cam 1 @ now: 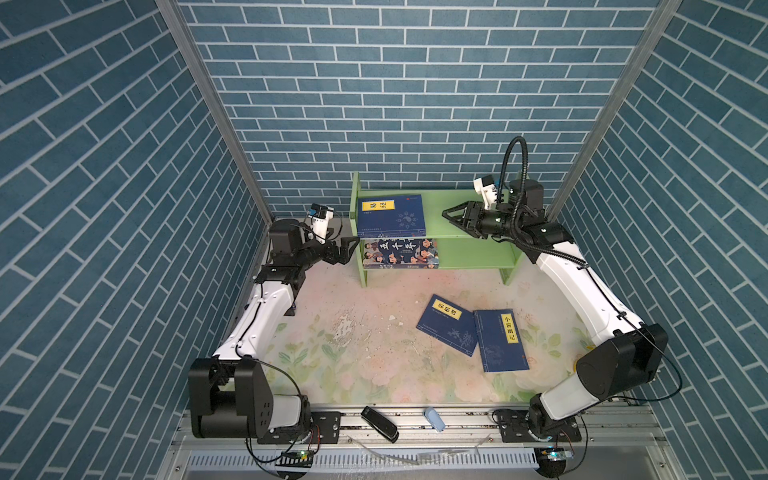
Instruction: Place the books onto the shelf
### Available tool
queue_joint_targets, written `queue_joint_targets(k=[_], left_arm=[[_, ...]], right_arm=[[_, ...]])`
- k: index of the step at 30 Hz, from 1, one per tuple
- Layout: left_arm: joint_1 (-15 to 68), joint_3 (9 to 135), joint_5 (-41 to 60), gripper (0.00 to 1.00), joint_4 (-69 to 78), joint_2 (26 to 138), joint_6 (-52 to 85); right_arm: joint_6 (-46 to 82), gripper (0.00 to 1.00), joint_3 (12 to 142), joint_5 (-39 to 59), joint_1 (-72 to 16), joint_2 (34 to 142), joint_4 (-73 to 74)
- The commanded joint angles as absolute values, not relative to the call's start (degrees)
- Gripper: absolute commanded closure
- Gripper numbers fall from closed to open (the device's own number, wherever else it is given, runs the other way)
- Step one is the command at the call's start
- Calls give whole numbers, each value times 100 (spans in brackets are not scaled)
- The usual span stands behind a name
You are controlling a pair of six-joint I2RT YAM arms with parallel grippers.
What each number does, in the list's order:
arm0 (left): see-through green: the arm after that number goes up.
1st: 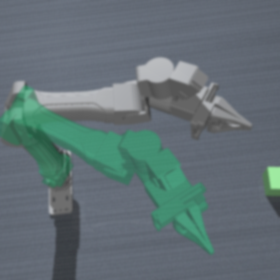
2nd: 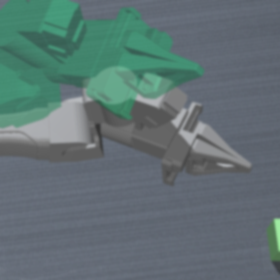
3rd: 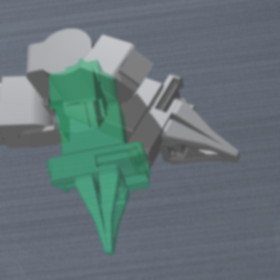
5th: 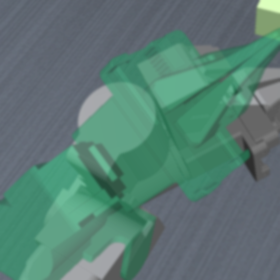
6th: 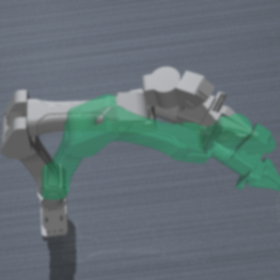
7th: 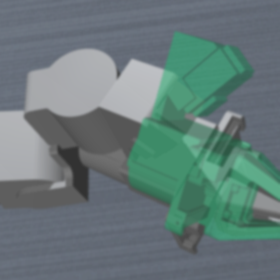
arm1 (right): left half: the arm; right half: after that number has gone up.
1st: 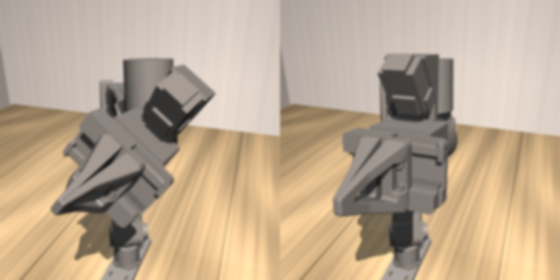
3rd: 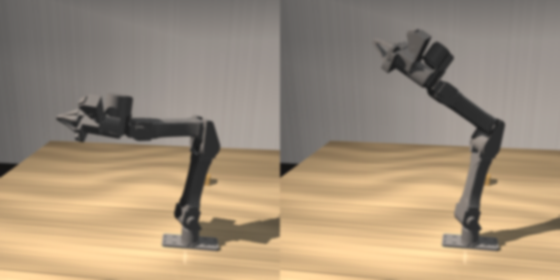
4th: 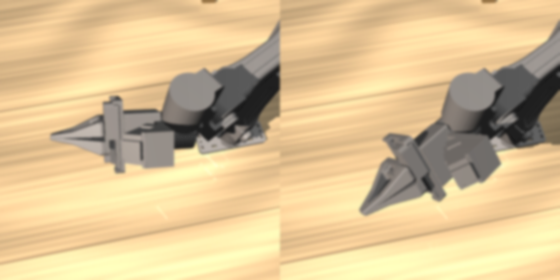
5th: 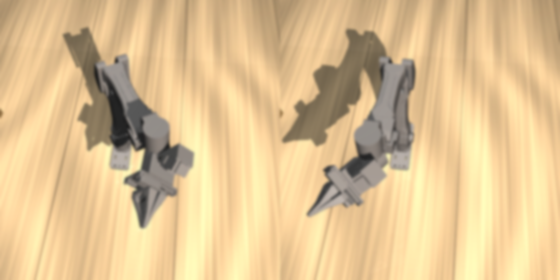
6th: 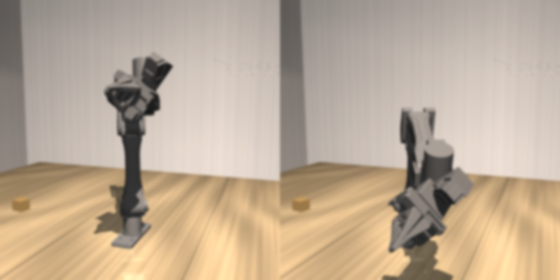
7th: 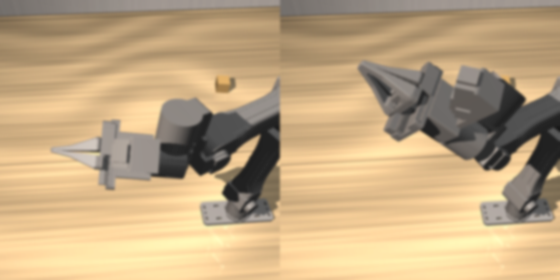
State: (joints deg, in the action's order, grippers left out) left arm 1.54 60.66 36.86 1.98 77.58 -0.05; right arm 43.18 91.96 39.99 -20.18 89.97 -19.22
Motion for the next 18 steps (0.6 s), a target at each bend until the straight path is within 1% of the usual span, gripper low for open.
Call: queue_joint_targets(k=[1,7,18], left_arm=[[185,6082,3520,1,343,7786,-62],[185,6100,3398,1,361,7807,-38],[185,6073,3556,1,145,7719,-103]], right_arm=[[4236,49,9118,3979,-1995,8784,-1809],[4236,49,9089,4005,-1995,8788,-1797],[4228,49,9053,4025,-1986,8730,-1775]])
